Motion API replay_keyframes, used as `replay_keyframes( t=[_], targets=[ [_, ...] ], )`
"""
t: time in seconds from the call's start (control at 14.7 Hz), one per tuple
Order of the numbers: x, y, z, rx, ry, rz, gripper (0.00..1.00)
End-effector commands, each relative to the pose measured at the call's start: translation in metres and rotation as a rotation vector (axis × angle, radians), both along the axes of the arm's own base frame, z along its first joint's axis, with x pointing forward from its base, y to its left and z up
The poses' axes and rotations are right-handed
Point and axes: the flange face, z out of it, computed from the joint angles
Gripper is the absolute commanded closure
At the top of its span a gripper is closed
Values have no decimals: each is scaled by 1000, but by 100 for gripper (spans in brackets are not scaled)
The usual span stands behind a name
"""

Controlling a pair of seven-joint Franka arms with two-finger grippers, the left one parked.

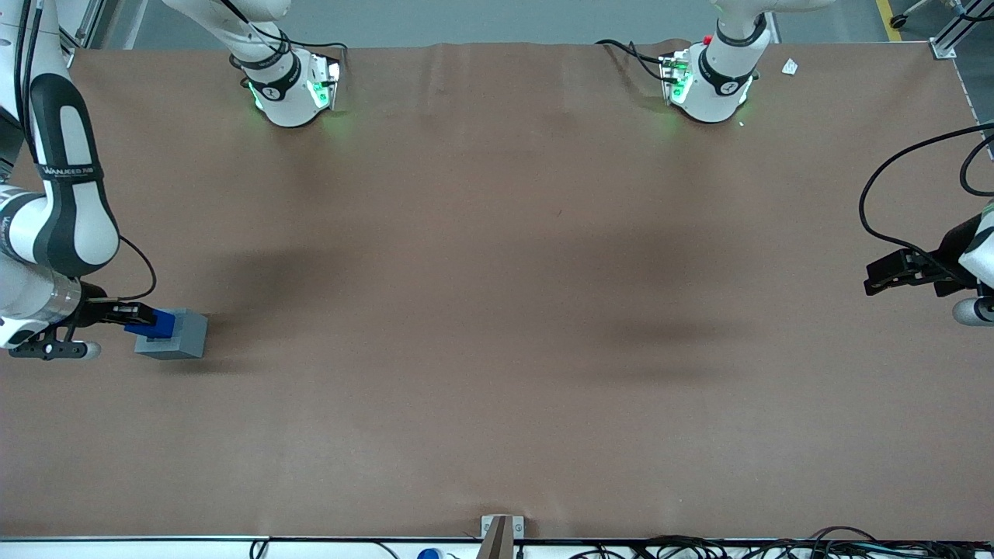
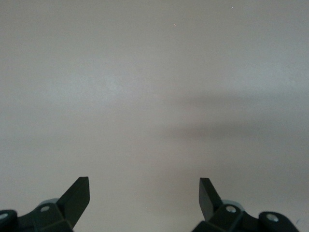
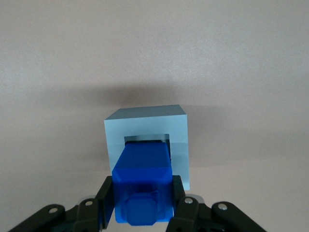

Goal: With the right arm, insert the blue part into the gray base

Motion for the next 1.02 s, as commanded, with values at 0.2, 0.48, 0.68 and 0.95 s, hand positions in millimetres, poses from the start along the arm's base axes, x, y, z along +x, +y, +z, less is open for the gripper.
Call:
replay_keyframes(
  t=[0.2, 0.48, 0.68, 0.95],
  targets=[
    [10, 0, -15, -1, 17, -4, 98],
    [12, -1, -13, -4, 13, -3, 98],
    [14, -1, -16, -2, 19, -3, 98],
    [14, -2, -21, -1, 25, -3, 98]
  ],
)
